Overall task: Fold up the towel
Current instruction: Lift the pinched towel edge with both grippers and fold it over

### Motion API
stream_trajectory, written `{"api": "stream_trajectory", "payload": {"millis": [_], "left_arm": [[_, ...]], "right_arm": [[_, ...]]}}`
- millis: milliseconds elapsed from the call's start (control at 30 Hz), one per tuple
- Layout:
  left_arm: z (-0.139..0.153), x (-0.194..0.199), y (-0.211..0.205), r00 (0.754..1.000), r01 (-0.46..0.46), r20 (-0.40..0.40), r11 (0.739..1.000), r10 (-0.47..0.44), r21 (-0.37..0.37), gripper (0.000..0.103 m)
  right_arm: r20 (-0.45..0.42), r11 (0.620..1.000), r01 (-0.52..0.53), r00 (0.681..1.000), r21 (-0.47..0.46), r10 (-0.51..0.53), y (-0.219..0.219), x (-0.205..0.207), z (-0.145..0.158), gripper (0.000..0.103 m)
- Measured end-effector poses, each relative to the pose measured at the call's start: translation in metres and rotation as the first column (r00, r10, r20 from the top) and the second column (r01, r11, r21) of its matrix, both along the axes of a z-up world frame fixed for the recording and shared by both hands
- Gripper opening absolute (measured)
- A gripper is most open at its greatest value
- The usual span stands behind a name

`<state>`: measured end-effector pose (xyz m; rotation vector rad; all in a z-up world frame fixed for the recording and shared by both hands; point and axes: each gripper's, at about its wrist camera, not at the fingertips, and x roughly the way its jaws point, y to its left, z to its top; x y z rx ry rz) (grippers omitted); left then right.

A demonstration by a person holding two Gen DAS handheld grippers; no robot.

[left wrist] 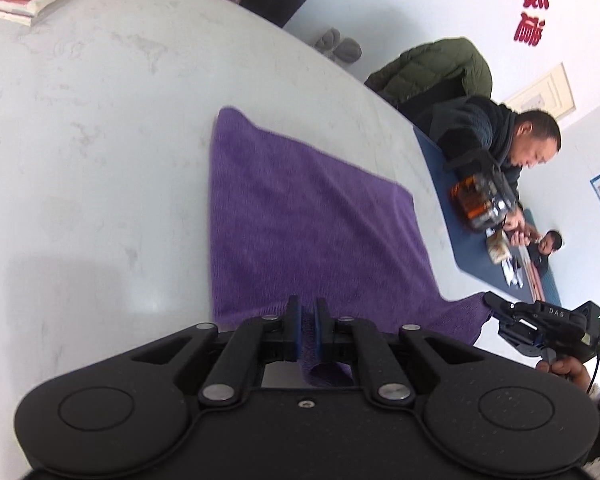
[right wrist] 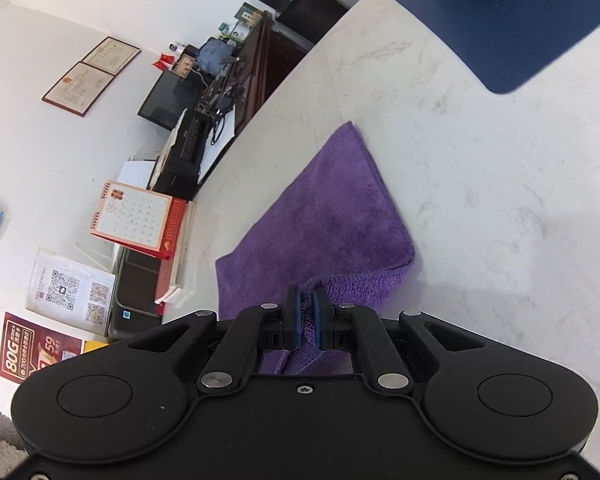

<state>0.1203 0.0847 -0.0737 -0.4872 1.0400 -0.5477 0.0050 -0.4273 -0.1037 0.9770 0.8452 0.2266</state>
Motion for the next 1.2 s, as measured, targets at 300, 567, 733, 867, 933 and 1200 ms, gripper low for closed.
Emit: {"api": "stream_trajectory", "payload": {"millis": [300, 567, 733, 867, 933, 1200], "left_arm": [[0.004, 0.03, 0.008, 0.999, -0.019, -0.027, 1.0, 0.019, -0.006, 0.005], [-0.021, -0.01, 0.003, 0.966, 0.139, -0.226, 0.989, -0.126, 0.041, 0.028], [-0.03, -0.038, -0.002, 0.959, 0.131, -0.264, 0.987, -0.102, 0.094, 0.035], [-0.037, -0.049, -0.007, 0.958, 0.131, -0.274, 0.981, -0.087, 0.145, 0.037], [-0.041, -0.053, -0.011, 0.956, 0.127, -0.281, 0.981, -0.082, 0.147, 0.037], [-0.043, -0.056, -0.024, 0.961, 0.115, -0.266, 0.982, -0.072, 0.149, 0.021]], "right_arm": [[0.017, 1.0, -0.01, 1.0, 0.025, 0.01, -0.006, 0.047, 0.005, 0.006], [-0.051, 0.999, -0.026, 0.998, 0.033, 0.028, -0.006, 0.053, -0.008, 0.006], [-0.048, 0.998, -0.038, 0.998, 0.048, 0.041, -0.006, 0.048, -0.011, 0.006], [-0.036, 0.997, -0.057, 0.998, 0.056, 0.059, -0.005, 0.044, -0.012, 0.006], [-0.034, 0.996, -0.065, 0.997, 0.06, 0.067, -0.005, 0.041, -0.013, 0.006], [-0.022, 0.996, -0.063, 0.998, 0.065, 0.064, -0.009, 0.025, -0.012, 0.006]]}}
